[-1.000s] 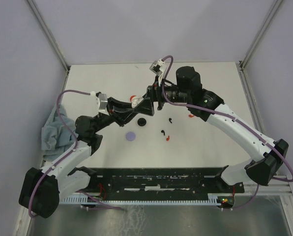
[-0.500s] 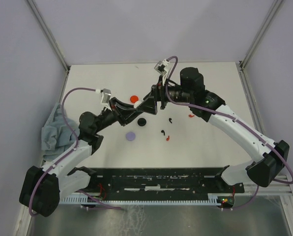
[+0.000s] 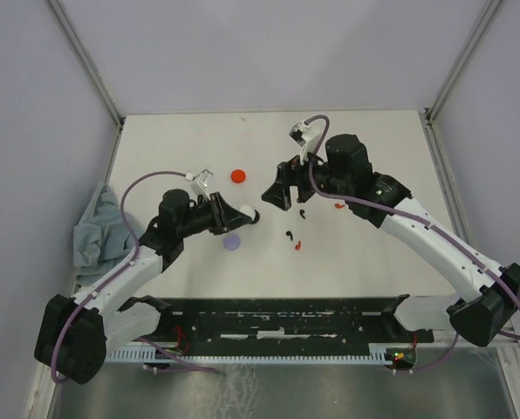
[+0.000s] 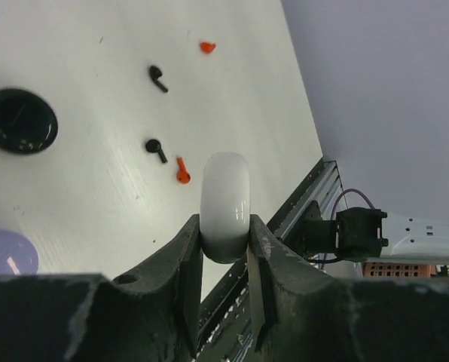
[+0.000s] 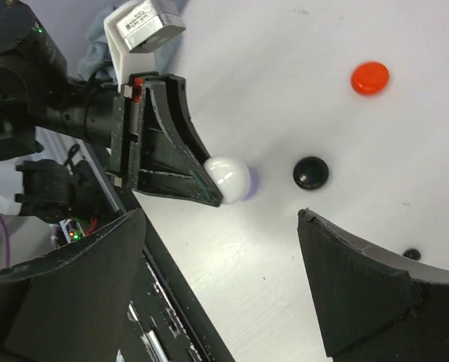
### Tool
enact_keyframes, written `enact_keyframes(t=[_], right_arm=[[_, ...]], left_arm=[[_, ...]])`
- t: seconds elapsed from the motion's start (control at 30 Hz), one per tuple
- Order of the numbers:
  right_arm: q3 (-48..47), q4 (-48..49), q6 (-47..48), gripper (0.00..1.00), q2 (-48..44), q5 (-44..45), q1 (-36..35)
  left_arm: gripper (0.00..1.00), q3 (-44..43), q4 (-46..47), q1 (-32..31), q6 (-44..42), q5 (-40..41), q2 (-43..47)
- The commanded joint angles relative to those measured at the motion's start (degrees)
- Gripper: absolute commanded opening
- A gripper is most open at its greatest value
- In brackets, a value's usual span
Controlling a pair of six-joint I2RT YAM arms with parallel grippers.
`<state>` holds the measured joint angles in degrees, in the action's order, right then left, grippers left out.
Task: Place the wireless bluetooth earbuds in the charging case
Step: Close the charging case, then place the charging case at the center of the board.
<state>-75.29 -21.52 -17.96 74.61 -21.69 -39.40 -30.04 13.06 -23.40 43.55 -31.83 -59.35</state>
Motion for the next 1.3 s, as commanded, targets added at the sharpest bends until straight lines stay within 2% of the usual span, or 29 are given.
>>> enact_keyframes(t=[0.0,0.37,0.67,0.8,0.97,1.27], right_arm=[[3.45,-1.54,1.74,0.9,-2.38,7.07,0.17],[7.58,-4.08,4.41,0.9,-2.89,11.33,0.19],[9.53,-4.66,5.45,0.9,-2.89,12.64,0.12],[9.77,-5.15,5.89,0.9,-3.14,13.1,0.2],[9.67,-6.0,6.5,0.9,-3.5,14.32,0.17],[9.78,-7.87,7.9,0.92,-4.35,20.5,0.24]], left_arm=[[0.14,-0.77,-12.12,-0.51,2.83,1.68,-2.55],[0.28,-3.59,-18.45,-4.64,3.83,7.25,-16.88],[0.38,-6.63,-22.43,-5.7,4.17,10.54,-24.83],[0.44,-7.54,-27.27,-5.73,3.92,14.48,-23.83],[0.59,-8.89,-33.99,-5.69,4.09,20.14,-19.32],[0.72,-16.48,-50.19,-4.76,5.11,32.47,-13.05]])
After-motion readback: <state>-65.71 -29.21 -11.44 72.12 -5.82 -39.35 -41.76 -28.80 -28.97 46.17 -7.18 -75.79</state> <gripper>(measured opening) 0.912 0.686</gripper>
